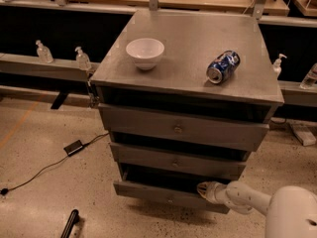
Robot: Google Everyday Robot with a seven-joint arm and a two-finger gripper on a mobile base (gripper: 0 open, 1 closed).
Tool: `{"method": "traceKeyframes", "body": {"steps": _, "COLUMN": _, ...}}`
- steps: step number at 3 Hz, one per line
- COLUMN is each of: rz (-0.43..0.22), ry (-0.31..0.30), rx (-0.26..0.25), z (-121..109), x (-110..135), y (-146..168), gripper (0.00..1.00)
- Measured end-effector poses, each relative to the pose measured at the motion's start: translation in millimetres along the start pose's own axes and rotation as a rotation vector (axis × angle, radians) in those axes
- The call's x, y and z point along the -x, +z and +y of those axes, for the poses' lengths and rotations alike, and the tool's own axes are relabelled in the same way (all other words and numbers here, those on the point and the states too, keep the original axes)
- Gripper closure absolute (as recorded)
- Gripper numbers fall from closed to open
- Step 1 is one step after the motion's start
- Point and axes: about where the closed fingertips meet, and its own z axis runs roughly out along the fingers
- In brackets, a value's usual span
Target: Open bottom drawer
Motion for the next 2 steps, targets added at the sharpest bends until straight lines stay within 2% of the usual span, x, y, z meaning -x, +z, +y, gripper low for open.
{"method": "traceKeyframes", "body": {"steps": 1, "rz": 0.000, "ry": 0.000, "rx": 0.000, "z": -0.4, "x": 0.6, "y": -0.9, "gripper": 0.88}}
{"method": "traceKeyframes", "body": {"steps": 2, "rz": 0.000, "ry": 0.000, "rx": 0.000, "z": -0.4, "x": 0.6, "y": -0.9, "gripper": 0.66}}
